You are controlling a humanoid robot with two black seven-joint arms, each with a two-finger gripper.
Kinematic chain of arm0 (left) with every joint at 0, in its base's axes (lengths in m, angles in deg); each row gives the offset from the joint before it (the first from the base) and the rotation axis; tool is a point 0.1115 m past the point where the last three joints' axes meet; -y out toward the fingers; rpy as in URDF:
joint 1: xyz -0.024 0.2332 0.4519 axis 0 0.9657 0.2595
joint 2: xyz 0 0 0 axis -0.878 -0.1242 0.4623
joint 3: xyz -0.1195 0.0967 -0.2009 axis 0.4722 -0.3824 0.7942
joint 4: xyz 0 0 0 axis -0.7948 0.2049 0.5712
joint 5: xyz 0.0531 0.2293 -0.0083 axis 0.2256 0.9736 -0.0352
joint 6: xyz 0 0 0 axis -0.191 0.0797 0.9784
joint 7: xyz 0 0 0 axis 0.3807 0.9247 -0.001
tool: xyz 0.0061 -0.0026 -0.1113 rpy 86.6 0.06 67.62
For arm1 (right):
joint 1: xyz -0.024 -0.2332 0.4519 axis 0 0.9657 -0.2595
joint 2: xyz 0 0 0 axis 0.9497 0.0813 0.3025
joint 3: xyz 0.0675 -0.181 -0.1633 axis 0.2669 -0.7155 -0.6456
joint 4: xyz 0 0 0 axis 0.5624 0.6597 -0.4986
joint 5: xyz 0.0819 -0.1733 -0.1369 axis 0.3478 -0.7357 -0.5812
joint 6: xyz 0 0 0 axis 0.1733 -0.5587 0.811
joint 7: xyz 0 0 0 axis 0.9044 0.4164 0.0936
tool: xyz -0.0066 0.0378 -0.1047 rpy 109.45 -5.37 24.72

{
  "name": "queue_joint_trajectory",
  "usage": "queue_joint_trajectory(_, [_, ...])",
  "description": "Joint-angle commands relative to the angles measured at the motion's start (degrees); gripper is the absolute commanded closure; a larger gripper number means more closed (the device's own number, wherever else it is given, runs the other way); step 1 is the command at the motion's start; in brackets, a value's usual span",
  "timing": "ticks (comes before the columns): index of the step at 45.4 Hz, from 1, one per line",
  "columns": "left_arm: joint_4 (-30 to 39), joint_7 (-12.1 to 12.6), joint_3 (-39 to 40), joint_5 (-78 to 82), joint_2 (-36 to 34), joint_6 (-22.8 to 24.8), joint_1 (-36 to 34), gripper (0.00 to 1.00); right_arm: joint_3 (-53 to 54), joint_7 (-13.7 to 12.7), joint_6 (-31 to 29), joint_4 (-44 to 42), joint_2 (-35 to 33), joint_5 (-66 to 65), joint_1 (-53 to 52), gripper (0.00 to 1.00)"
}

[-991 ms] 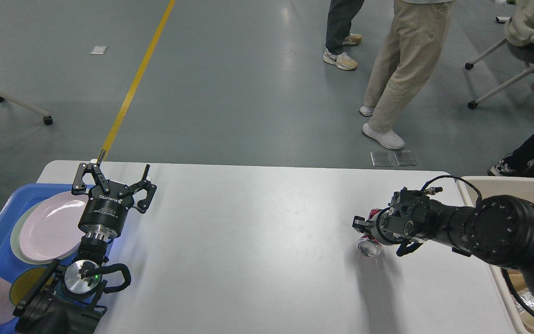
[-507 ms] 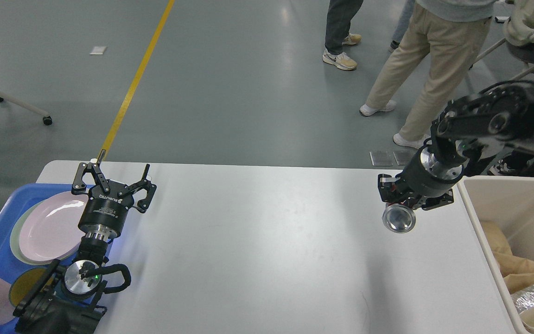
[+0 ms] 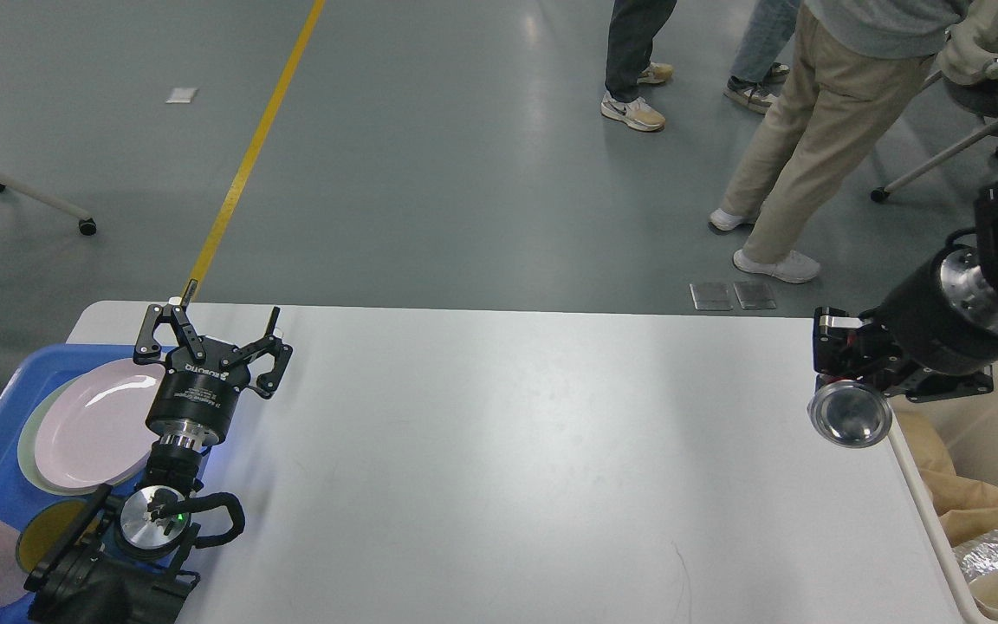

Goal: Tidy desktop
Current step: 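Carry the red wrapper into the white bin, then release the red wrapper inside the bin with the right gripper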

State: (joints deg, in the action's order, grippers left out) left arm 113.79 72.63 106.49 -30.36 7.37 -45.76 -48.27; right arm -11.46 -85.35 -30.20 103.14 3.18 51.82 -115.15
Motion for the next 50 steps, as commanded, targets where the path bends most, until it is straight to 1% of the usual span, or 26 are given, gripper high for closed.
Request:
queue_joint_trajectory(1, [0.0, 0.0, 0.0, 0.0, 0.0, 0.0, 0.1, 0.03, -2.8, 0.0, 2.9, -0.6, 0.1, 0.0, -0.1, 1.0])
queue_joint_trajectory(5, [0.0, 0.0, -0.1, 0.0, 0.0, 0.0, 0.1, 0.03, -7.3, 0.0, 6.7, -2.0, -0.1, 0.0, 0.4, 1.0])
queue_joint_trajectory(8, [0.0, 0.0, -0.1, 0.0, 0.0, 0.0, 0.1, 0.03, -10.6, 0.1, 8.5, -3.7, -1.1, 0.0, 1.9, 1.0])
queue_joint_trajectory(12, [0.0, 0.0, -0.1, 0.0, 0.0, 0.0, 0.1, 0.03, -12.0, -0.1, 9.2, -9.5, -5.6, -0.7, 8.7, 1.0])
queue_joint_trajectory(16, [0.0, 0.0, -0.1, 0.0, 0.0, 0.0, 0.1, 0.03, -11.6, -0.1, 9.2, -17.6, -10.5, -0.8, 16.6, 1.0])
queue_joint_trajectory(21, [0.0, 0.0, -0.1, 0.0, 0.0, 0.0, 0.1, 0.03, -8.3, 0.1, 9.4, -28.7, -14.9, -0.8, 27.6, 1.0])
queue_joint_trajectory(24, [0.0, 0.0, -0.1, 0.0, 0.0, 0.0, 0.1, 0.03, -3.6, 0.1, 9.5, -35.2, -16.8, -0.8, 36.3, 1.0])
queue_joint_trajectory(27, [0.0, 0.0, -0.1, 0.0, 0.0, 0.0, 0.1, 0.03, 2.3, 0.1, 10.0, -42.0, -17.3, -0.8, 45.7, 1.0])
queue_joint_trajectory(33, [0.0, 0.0, -0.1, 0.0, 0.0, 0.0, 0.1, 0.03, 15.3, 0.0, 12.3, -57.3, -15.0, -0.8, 65.8, 1.0])
queue_joint_trajectory(39, [0.0, 0.0, 0.0, 0.0, 0.0, 0.0, 0.0, 0.03, 25.8, 0.0, 15.2, -73.2, -8.6, -0.7, 82.2, 1.0])
queue_joint_trajectory(41, [0.0, 0.0, 0.0, 0.0, 0.0, 0.0, 0.0, 0.03, 28.0, 0.0, 17.0, -79.0, -5.3, -0.7, 87.2, 1.0])
queue_joint_trajectory(44, [0.0, 0.0, 0.0, 0.0, 0.0, 0.0, 0.0, 0.03, 29.2, 0.0, 20.6, -85.1, -0.6, -0.6, 93.1, 1.0])
queue_joint_trajectory(47, [0.0, 0.0, -0.1, 0.0, 0.0, 0.0, 0.0, 0.03, 29.1, -0.1, 24.8, -89.5, 3.3, -0.5, 98.1, 1.0])
queue_joint_trajectory(50, [0.0, 0.0, 0.0, 0.0, 0.0, 0.0, 0.0, 0.03, 29.0, -0.4, 27.6, -91.7, 5.8, -0.5, 101.1, 1.0])
